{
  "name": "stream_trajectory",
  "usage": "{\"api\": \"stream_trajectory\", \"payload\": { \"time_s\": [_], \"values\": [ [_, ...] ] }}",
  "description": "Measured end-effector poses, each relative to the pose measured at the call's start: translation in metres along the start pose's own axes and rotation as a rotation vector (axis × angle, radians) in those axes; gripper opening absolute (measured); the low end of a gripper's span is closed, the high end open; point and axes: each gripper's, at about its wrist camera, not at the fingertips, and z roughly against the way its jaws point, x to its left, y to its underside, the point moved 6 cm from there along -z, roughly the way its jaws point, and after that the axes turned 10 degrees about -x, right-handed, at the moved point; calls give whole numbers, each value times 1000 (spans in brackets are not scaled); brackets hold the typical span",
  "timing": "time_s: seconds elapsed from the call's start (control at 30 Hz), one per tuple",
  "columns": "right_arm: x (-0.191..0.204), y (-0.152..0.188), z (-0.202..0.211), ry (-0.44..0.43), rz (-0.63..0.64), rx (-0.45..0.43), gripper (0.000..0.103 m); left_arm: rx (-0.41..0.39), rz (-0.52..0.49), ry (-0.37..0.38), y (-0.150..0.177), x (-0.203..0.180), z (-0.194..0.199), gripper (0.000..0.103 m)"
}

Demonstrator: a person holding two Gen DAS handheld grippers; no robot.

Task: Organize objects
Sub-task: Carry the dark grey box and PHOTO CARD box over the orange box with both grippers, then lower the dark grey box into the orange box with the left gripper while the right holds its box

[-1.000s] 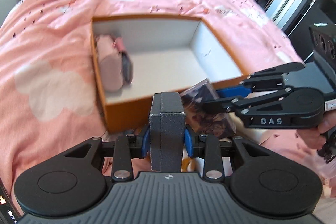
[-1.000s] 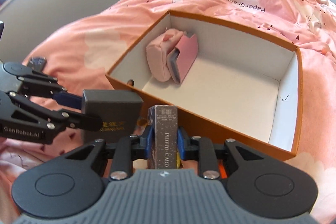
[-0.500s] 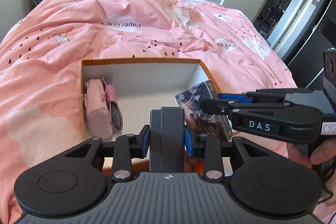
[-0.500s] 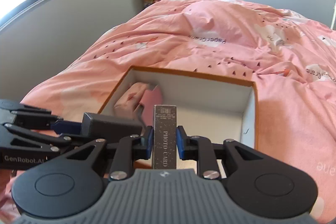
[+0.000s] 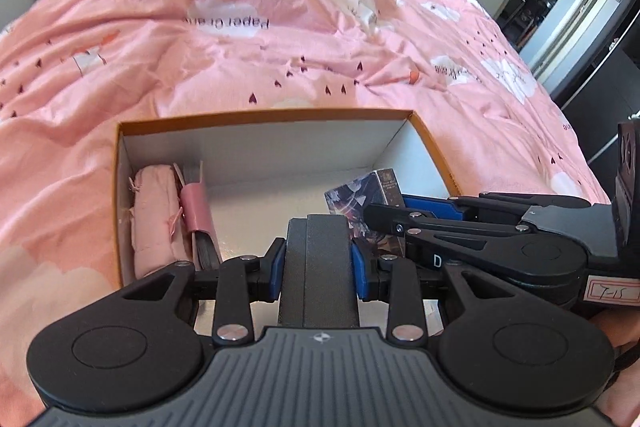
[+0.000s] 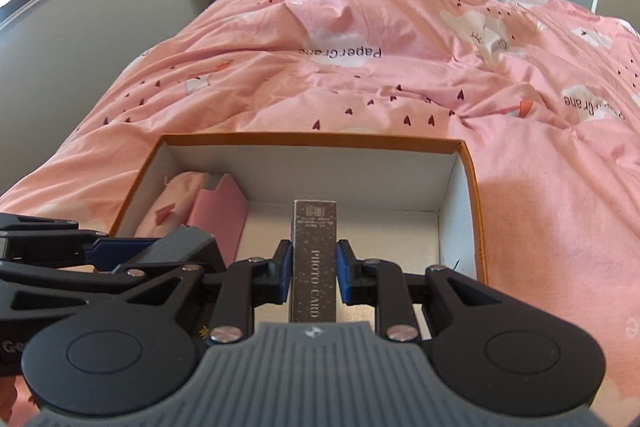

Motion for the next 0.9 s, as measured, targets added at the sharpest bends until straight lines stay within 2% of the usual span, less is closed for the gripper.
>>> {"api": "stream_trajectory", "payload": {
  "time_s": [0.13, 0.3, 0.4, 0.63, 0.9],
  "values": [
    [-4, 1, -19, 1, -47, 23, 24, 76, 66, 18, -7, 24, -25, 38],
    [-3, -2, -40, -12, -80, 42, 24, 118, 80, -23, -15, 45, -49, 38],
    [-1, -3, -52, -30, -99, 54, 24, 99, 71, -53, -21, 51, -58, 38],
    [-12, 5, -77, -47, -214, 106, 24, -8, -68, -130, -21, 42, -69, 38],
    [-26, 12, -89, -45, -326, 166, 24, -57, -135, -176, -10, 40, -82, 38]
  ]
}}
